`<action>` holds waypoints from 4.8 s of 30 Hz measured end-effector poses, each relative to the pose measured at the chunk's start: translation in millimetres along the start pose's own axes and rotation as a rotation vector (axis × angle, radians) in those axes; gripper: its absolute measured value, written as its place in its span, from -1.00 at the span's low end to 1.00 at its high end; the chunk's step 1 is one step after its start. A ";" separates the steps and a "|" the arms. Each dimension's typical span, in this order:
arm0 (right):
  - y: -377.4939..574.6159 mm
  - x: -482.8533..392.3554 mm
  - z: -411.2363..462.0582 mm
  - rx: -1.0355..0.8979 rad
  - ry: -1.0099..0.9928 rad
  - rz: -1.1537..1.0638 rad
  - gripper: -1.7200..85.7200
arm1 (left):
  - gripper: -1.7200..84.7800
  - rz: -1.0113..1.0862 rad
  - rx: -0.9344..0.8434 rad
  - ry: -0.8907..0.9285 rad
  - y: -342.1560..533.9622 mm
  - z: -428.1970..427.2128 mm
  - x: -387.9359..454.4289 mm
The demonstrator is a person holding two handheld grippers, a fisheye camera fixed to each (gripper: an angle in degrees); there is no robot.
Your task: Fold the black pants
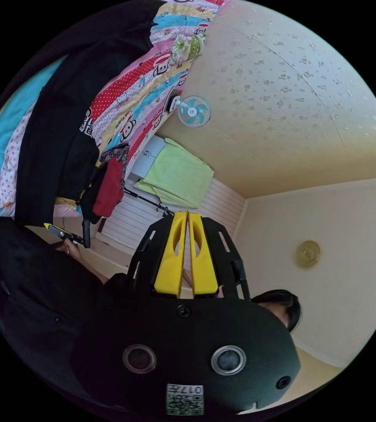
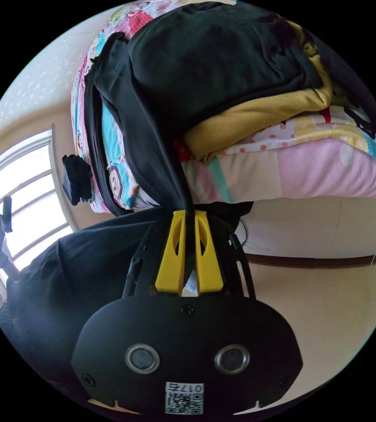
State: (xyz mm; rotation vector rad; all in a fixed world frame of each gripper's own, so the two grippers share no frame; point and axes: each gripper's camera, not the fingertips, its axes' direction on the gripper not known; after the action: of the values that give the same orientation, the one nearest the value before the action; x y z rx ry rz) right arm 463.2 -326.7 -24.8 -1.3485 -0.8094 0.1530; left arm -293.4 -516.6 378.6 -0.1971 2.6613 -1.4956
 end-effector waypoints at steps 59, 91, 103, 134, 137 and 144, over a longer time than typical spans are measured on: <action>-571.1 -288.1 206.6 0.188 -0.587 -0.532 -0.79 | -0.88 -0.034 0.087 -0.529 -12.2 -454.5 -92.4; -271.8 -65.5 343.2 0.054 -0.204 -0.238 -0.76 | -0.77 0.478 -0.137 -1.143 -72.2 -384.0 69.7; -290.5 -64.8 345.4 0.098 -0.278 -0.247 -0.90 | -0.98 0.458 -0.188 -1.170 -49.8 -354.6 62.8; -317.9 -51.8 342.9 0.086 -0.238 -0.214 -0.89 | -0.92 0.393 -0.147 -1.101 49.5 -317.2 60.3; -306.3 -67.9 331.7 0.086 -0.295 -0.282 -0.89 | -0.93 0.398 -0.063 -1.082 67.5 -334.5 80.7; -313.2 -54.9 318.8 0.107 -0.208 -0.260 -0.76 | -0.75 0.292 -0.048 -1.076 64.2 -347.6 58.6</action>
State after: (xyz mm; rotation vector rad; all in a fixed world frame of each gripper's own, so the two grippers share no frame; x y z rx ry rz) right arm 125.6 -180.2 234.6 -1.1277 -1.1283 0.1310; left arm -402.6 -199.2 503.7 -0.4377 1.7469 -0.8449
